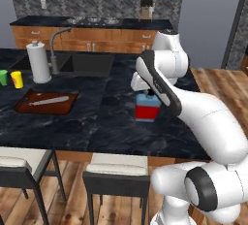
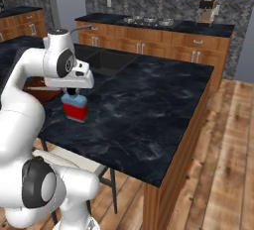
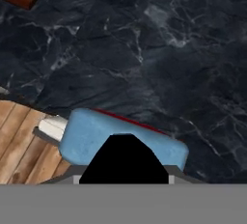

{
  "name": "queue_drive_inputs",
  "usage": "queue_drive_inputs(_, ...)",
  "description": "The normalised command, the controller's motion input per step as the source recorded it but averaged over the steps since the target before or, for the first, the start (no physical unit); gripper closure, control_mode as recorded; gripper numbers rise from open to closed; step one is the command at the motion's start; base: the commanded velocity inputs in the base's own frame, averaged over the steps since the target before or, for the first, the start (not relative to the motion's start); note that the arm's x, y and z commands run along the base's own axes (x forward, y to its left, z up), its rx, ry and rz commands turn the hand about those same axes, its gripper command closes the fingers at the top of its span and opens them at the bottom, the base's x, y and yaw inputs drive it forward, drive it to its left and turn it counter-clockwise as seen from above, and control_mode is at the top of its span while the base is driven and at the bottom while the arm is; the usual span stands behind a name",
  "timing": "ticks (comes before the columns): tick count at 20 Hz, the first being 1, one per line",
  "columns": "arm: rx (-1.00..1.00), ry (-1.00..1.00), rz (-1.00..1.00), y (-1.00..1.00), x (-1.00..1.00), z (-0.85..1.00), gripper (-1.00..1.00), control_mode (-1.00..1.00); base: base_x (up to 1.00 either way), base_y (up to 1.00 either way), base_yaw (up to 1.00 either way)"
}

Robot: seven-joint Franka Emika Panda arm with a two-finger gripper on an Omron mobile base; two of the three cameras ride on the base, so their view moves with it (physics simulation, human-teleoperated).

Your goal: Place the drinks on the dining counter in a tight cluster.

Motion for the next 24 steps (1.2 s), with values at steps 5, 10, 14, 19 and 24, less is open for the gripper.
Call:
queue_drive_inputs(5,-0.08,-0.06,-0.04,0.00,0.34,-0.62,1.00,-1.00,0.00,0.00,0.00)
queue_drive_inputs(10,0.00,-0.03,-0.02,0.00,0.35,-0.74,1.00,-1.00,0.00,0.00,0.00)
queue_drive_inputs(14,0.00,0.00,0.00,0.09,0.70,-0.14,1.00,-1.00,0.00,0.00,0.00)
queue_drive_inputs(19,0.00,0.00,0.00,0.05,0.38,-0.12,1.00,-1.00,0.00,0.00,0.00)
queue_drive_inputs(24,0.00,0.12,0.00,0.00,0.07,0.00,1.00,-1.00,0.00,0.00,0.00)
